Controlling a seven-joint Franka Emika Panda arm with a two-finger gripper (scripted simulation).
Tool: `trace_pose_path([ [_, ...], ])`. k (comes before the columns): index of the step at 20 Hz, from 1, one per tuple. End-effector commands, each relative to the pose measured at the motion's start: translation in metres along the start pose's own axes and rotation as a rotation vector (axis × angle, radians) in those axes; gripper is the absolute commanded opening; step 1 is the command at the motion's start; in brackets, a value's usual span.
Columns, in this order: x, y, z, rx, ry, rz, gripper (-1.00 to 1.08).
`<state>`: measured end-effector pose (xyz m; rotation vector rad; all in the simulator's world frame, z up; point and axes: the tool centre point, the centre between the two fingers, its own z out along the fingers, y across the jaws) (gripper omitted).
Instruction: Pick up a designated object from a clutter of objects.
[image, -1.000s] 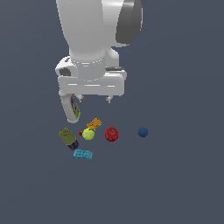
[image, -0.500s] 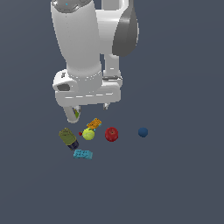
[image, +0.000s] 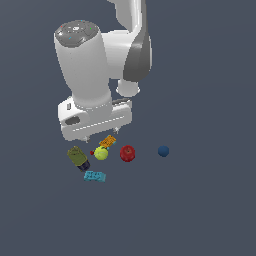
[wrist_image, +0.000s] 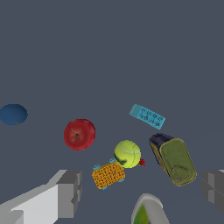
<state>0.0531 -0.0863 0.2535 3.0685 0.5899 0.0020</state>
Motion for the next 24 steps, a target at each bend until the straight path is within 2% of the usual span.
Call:
trace_pose_path([
  [1, 0.004, 0.005, 0.009, -0.001, -0.001, -0.062, 1.00],
  [24, 0.026, 0.048, 0.097, 0.004, -0.003, -0.616, 1.00],
])
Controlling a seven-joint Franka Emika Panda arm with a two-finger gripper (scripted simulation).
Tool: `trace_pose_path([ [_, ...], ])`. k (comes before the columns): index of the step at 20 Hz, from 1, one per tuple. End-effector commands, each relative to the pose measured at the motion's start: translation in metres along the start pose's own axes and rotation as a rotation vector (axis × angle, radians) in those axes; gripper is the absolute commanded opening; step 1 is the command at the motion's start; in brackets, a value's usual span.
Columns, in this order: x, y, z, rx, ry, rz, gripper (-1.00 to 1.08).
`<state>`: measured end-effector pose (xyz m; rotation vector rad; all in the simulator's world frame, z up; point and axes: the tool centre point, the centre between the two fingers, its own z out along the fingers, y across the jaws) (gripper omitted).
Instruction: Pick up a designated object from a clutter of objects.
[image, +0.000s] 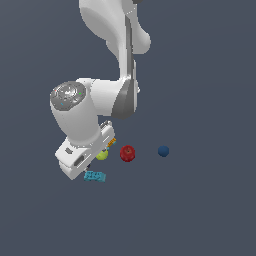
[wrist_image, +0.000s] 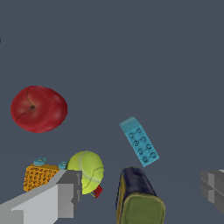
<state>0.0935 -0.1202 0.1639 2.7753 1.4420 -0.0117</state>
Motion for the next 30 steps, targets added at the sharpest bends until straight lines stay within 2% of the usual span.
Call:
trace_pose_path([
  [1, -0.001, 0.005, 0.010, 0.001, 0.001, -0.062, 1.00],
  [17, -0.009, 0.027, 0.073, 0.005, 0.011, -0.416, 1.00],
  [30, -0.011, 0.032, 0.092, 0.005, 0.015, -0.518, 1.00],
])
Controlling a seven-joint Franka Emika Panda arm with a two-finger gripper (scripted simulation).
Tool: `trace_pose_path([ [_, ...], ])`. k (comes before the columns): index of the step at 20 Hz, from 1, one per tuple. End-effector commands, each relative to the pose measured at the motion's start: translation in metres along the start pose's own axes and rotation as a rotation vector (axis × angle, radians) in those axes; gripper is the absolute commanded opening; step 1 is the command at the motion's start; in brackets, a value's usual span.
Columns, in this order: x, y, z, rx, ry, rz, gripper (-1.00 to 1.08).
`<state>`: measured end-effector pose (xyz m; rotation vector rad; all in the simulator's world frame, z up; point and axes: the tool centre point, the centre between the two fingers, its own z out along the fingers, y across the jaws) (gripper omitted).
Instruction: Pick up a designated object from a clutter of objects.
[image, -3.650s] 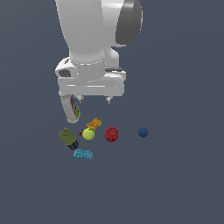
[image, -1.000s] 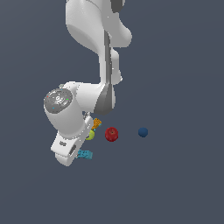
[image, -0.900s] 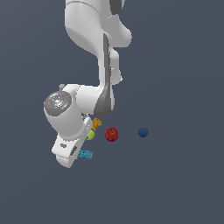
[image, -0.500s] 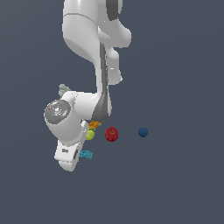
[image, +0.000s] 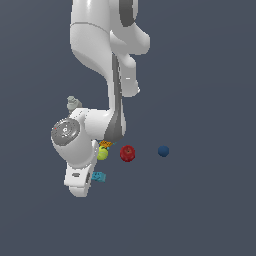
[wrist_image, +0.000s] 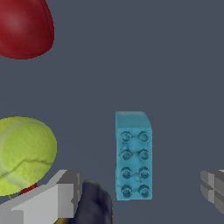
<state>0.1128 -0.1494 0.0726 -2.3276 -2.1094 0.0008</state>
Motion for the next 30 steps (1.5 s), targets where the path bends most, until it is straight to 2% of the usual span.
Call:
trace_pose_path([
  [1, 0.000, 0.000, 0.000, 0.000, 0.000, 0.000, 1.00],
  [6, 0.000, 0.000, 0.009, 0.000, 0.000, -0.001, 1.00],
  [14, 0.000, -0.001, 0.047, -0.001, 0.000, -0.004, 1.00],
  [19, 0.000, 0.000, 0.050, -0.001, 0.000, -0.004, 1.00],
  [20, 0.000, 0.000, 0.050, -0.001, 0.000, -0.004, -1.00],
  [30, -0.001, 0.002, 0.047, -0.006, -0.001, -0.004, -1.00],
])
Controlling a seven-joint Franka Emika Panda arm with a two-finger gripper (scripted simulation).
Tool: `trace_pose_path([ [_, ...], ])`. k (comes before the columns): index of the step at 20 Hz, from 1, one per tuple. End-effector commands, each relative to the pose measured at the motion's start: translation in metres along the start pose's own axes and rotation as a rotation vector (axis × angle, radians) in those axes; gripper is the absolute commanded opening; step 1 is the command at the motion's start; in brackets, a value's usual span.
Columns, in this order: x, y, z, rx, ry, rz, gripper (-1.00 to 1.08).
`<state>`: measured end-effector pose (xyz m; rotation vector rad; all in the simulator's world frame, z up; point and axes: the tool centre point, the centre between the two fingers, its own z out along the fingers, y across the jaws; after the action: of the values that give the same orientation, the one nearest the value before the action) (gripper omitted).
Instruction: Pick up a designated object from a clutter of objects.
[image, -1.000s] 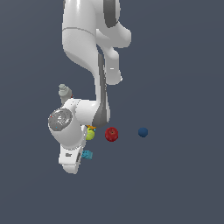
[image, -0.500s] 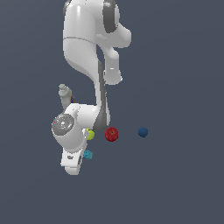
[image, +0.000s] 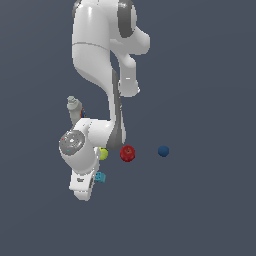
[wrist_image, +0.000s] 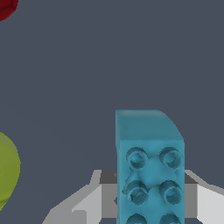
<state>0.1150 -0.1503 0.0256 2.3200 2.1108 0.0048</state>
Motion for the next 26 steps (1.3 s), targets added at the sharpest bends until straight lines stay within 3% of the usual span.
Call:
trace_pose_path([
  [1, 0.000, 0.000, 0.000, 0.000, 0.000, 0.000, -1.00],
  [11, -0.009, 0.002, -0.041, 0.001, 0.000, 0.000, -1.00],
  [26, -0.041, 0.012, -0.199, 0.003, 0.001, -0.001, -1.00],
])
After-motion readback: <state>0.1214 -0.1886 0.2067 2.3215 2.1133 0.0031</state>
